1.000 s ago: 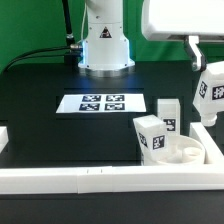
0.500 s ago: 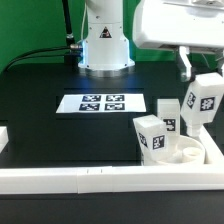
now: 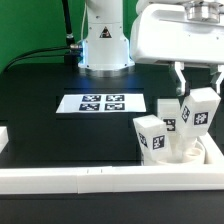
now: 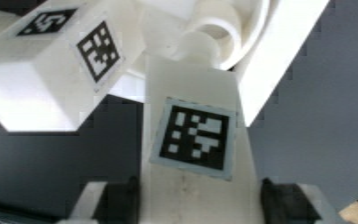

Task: Assemble stool

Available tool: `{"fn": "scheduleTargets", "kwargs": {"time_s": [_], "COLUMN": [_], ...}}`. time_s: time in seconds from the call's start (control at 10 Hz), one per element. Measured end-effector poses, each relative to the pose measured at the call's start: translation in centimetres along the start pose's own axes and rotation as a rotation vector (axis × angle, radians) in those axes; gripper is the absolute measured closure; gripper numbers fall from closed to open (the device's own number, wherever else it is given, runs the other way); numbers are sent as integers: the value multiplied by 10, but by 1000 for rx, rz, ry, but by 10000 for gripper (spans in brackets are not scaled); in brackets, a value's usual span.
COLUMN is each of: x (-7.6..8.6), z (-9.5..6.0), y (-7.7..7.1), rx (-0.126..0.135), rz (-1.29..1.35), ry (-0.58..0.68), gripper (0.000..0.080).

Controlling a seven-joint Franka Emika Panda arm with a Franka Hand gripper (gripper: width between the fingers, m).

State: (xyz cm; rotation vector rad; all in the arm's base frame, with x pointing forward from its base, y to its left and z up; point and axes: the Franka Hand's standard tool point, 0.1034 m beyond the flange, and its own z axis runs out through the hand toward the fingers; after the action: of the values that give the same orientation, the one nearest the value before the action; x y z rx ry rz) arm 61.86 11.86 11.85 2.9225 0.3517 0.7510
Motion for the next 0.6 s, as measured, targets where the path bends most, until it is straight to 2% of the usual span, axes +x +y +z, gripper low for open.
{"fn": "scheduleTargets", "kwargs": {"time_s": [0.6], "x": [-5], "z": [13], "y": [-6], "rx": [-4], "rz": [4], "ry": [-13], "gripper": [477]}}
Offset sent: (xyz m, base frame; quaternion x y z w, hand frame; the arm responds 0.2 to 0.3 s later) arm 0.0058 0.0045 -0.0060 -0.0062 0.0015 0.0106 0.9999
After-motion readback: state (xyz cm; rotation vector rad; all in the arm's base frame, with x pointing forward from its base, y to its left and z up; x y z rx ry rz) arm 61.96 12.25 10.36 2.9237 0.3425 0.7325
